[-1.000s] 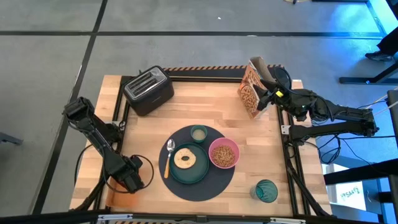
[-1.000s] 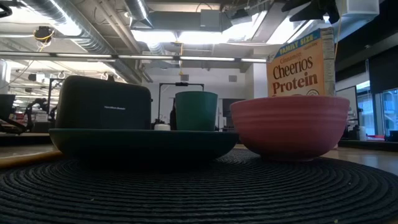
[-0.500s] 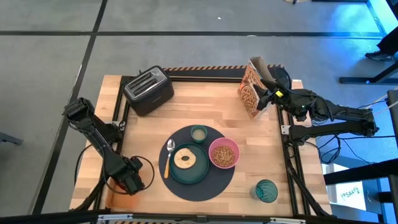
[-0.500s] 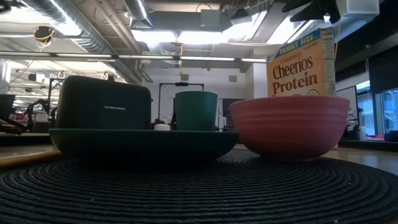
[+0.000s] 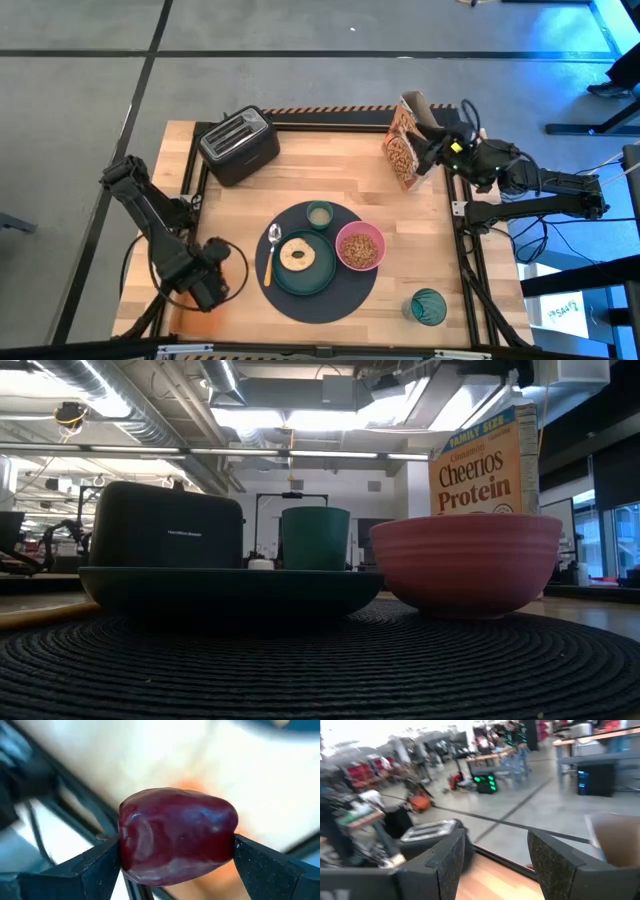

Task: Arrange a breakfast setting
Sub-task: Put the apple on the dark green plate

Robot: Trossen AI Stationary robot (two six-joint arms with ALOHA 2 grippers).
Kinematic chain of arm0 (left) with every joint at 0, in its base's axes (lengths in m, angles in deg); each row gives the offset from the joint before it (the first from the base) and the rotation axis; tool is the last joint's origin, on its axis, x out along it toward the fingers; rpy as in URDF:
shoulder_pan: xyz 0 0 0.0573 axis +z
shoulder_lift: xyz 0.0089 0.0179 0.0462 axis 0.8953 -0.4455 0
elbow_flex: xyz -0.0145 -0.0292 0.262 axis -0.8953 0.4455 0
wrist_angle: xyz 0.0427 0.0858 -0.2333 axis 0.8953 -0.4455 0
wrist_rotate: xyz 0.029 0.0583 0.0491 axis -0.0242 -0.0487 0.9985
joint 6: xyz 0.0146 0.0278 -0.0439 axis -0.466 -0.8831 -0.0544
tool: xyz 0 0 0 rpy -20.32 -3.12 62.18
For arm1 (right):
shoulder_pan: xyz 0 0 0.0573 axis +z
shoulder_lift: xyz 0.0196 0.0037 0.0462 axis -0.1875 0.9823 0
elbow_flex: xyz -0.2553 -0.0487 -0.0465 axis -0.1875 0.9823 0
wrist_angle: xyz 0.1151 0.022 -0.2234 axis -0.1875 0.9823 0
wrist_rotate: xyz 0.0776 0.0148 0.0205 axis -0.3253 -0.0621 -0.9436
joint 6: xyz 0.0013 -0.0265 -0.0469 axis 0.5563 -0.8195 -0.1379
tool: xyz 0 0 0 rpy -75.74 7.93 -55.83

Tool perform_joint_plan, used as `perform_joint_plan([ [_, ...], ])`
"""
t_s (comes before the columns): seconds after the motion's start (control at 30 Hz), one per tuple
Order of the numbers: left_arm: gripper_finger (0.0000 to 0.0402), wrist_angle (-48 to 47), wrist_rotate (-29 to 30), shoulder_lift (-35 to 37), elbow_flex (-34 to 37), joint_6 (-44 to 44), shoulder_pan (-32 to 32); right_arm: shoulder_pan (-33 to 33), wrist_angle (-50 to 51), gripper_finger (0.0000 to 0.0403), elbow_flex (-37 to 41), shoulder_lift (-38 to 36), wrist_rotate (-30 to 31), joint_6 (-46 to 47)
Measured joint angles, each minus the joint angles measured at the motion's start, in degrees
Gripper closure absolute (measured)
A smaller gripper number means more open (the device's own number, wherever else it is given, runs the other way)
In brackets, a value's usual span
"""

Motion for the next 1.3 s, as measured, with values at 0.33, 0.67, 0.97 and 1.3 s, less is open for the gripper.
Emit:
perform_joint_plan([
  [0.33,0.0061,-3.49,40.31,0.02,-10.50,-27.12,6.88,0.00,-9.36,0.0196,0.00,5.09,-20.56,8.41],
  [0.67,0.0061,20.06,59.68,0.07,-16.05,-83.91,21.78,-0.02,-23.58,0.0113,0.00,19.33,-37.47,14.83],
  [0.97,0.0061,53.16,48.01,0.07,-17.91,-123.35,30.59,-0.02,-32.19,0.0007,-0.01,23.32,-44.69,19.93],
  [1.3,0.0061,64.47,31.35,0.07,-17.91,-135.43,36.47,0.00,-36.20,0.0021,-0.04,23.36,-50.85,20.73],
])
